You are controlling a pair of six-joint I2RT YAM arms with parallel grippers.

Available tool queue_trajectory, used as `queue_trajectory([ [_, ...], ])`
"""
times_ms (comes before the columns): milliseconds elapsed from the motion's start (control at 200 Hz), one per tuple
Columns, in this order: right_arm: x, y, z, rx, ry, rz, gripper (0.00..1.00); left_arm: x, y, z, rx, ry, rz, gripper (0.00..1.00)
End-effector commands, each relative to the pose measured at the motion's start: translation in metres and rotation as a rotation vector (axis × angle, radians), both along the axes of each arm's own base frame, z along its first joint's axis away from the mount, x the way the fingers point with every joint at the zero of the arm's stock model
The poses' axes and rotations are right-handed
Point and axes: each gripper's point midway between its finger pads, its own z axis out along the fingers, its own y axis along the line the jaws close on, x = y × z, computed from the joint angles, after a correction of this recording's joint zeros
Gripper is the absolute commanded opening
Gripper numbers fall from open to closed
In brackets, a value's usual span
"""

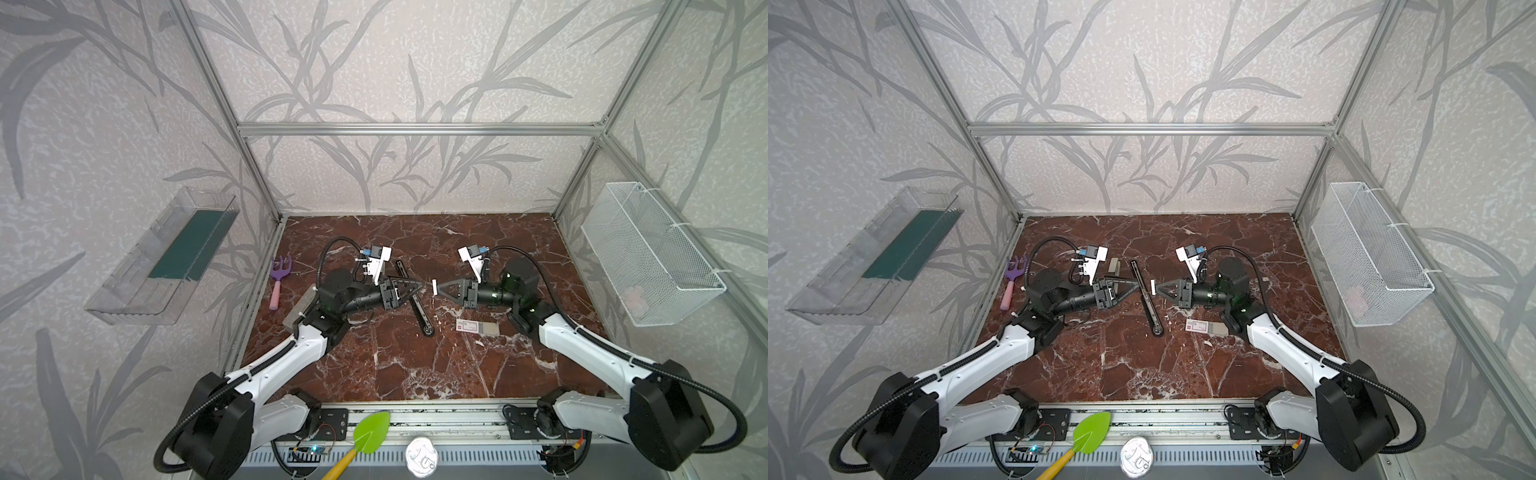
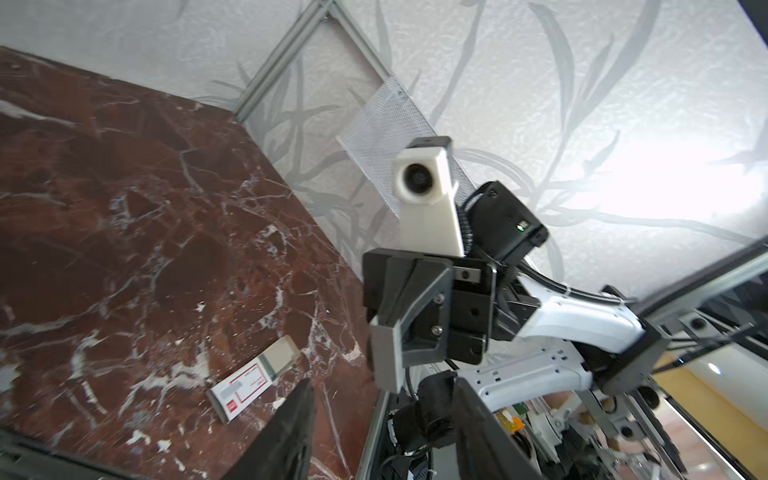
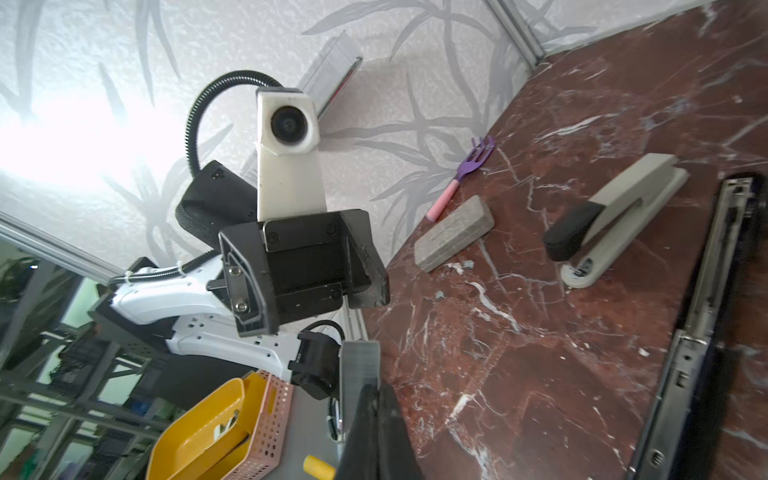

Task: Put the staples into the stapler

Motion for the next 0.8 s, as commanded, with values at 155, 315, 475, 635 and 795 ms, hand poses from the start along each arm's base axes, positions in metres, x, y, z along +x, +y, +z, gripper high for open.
queue_trajectory([
  [155,-0.026,0.011,0.039,0.146,-0.080,0.175,0.00,-0.023,-0.006,0.028,-0.120,-0.048,-0.158,0.54],
  [315,-0.031,0.016,0.041,0.158,-0.079,0.218,0.00,-0.021,-0.007,0.027,-0.122,-0.044,-0.153,0.55],
  [475,-0.031,0.019,0.037,0.166,-0.060,0.236,0.00,-0.024,-0.009,0.033,-0.129,-0.045,-0.174,0.53],
  [635,-0.031,0.023,0.035,0.166,-0.054,0.246,0.00,-0.024,-0.012,0.028,-0.117,-0.024,-0.186,0.51],
  [795,-0.029,0.025,0.030,0.148,-0.044,0.243,0.00,-0.023,-0.012,0.027,-0.111,-0.017,-0.184,0.46],
])
